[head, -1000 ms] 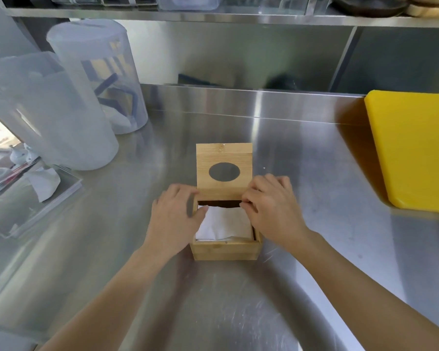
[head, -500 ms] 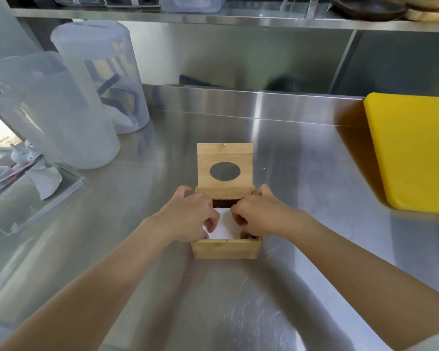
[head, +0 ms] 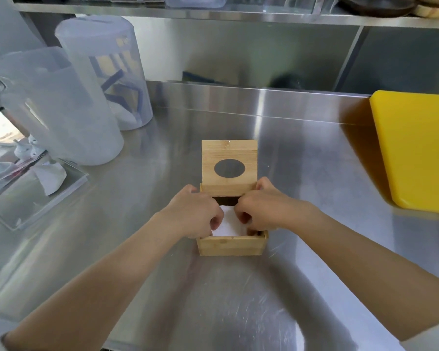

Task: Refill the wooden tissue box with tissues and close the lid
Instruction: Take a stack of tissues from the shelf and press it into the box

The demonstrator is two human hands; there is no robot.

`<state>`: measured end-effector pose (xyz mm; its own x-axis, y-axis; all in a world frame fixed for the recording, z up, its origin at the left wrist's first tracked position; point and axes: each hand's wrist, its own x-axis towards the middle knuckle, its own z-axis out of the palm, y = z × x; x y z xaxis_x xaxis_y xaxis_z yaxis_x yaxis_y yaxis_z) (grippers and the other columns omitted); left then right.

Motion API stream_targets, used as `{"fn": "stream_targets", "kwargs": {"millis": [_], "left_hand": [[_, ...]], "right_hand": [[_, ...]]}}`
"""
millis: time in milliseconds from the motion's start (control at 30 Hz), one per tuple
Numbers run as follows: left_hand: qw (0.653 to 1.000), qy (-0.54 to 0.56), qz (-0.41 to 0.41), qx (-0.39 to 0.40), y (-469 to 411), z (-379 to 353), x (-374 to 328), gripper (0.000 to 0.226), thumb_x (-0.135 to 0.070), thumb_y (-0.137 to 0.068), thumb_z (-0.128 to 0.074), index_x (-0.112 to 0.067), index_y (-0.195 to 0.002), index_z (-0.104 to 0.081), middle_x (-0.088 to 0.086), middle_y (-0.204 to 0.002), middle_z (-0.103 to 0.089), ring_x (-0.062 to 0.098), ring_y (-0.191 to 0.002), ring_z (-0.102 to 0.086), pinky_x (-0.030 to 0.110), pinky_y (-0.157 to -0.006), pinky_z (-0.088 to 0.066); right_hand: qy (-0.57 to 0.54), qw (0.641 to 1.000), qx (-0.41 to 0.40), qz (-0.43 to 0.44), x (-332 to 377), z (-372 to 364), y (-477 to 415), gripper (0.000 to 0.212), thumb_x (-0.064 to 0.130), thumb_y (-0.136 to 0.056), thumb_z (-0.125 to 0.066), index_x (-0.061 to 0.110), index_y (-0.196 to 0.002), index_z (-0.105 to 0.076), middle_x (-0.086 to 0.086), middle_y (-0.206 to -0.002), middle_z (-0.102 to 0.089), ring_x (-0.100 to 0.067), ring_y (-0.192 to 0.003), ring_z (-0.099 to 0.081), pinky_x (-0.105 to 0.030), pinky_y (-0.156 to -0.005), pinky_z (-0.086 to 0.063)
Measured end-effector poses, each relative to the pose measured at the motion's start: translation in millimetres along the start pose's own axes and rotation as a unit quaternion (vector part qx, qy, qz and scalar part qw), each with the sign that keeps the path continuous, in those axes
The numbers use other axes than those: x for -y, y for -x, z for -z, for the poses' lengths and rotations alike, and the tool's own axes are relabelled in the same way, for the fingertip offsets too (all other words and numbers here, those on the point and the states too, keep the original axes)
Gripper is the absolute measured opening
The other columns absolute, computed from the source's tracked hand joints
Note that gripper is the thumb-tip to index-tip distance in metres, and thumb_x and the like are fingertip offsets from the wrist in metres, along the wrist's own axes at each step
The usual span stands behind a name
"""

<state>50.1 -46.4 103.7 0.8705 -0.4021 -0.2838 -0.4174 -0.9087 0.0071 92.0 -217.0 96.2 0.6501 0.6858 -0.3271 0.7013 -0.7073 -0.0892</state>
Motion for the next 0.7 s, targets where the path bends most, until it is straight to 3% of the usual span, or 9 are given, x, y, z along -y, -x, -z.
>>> {"fn": "stream_targets", "kwargs": {"millis": [133, 200, 267, 367, 500, 700], "left_hand": [[1.000, -0.011, -0.006, -0.010, -1, 2, -1, 0.017, -0.022, -0.074, -0.061, -0.027, -0.090, -0.061, -0.011, -0.086, -0.055, 0.013, -0.090, -0.054, 0.038, -0.104, -0.023], [1.000, -0.006, -0.004, -0.027, 2, 0, 2, 0.023, -0.026, -0.073, -0.061, -0.029, -0.096, -0.059, -0.010, -0.097, -0.055, 0.013, -0.096, -0.052, 0.038, -0.104, -0.021], [0.999, -0.002, -0.001, -0.034, 5, -1, 3, 0.028, -0.029, -0.074, -0.060, -0.032, -0.102, -0.058, -0.010, -0.104, -0.054, 0.012, -0.099, -0.051, 0.038, -0.103, -0.023], [1.000, 0.016, 0.005, -0.018, 4, -3, 2, 0.031, -0.027, -0.076, -0.059, -0.033, -0.106, -0.056, -0.010, -0.107, -0.053, 0.013, -0.100, -0.052, 0.033, -0.092, -0.025], [1.000, 0.024, 0.012, -0.005, -1, -3, 1, 0.033, -0.019, -0.075, -0.060, -0.033, -0.104, -0.055, -0.010, -0.103, -0.051, 0.012, -0.095, -0.049, 0.030, -0.083, -0.026], [0.999, 0.043, 0.009, 0.002, -1, -7, 3, 0.029, -0.022, -0.076, -0.060, -0.030, -0.103, -0.054, -0.012, -0.097, -0.041, 0.010, -0.099, -0.046, 0.037, -0.099, -0.026]], "right_hand": [[0.032, 0.999, -0.022, 0.017, 0, 1, 0, 0.021, 0.019, -0.078, -0.060, 0.025, -0.063, -0.046, 0.008, -0.076, -0.059, -0.022, -0.087, -0.037, -0.041, -0.095, -0.032], [0.045, 0.997, -0.051, 0.046, -3, 5, 5, 0.009, 0.022, -0.078, -0.061, 0.026, -0.080, -0.054, 0.009, -0.085, -0.061, -0.019, -0.089, -0.041, -0.037, -0.096, -0.028], [0.062, 0.996, -0.050, 0.051, -5, 8, 9, 0.014, 0.025, -0.078, -0.062, 0.024, -0.090, -0.055, 0.009, -0.090, -0.061, -0.018, -0.091, -0.046, -0.036, -0.095, -0.026], [0.074, 0.996, -0.040, 0.027, -1, 5, 8, 0.006, 0.021, -0.078, -0.060, 0.020, -0.078, -0.054, 0.004, -0.087, -0.063, -0.020, -0.085, -0.051, -0.036, -0.089, -0.030], [0.071, 0.997, -0.027, -0.004, 4, 4, 6, 0.007, 0.014, -0.079, -0.056, 0.017, -0.083, -0.060, 0.001, -0.090, -0.062, -0.023, -0.085, -0.053, -0.035, -0.086, -0.032], [0.015, 1.000, -0.018, -0.015, 4, 3, 9, 0.008, 0.012, -0.081, -0.054, 0.014, -0.088, -0.057, 0.001, -0.095, -0.057, -0.022, -0.082, -0.053, -0.034, -0.082, -0.032]]}}
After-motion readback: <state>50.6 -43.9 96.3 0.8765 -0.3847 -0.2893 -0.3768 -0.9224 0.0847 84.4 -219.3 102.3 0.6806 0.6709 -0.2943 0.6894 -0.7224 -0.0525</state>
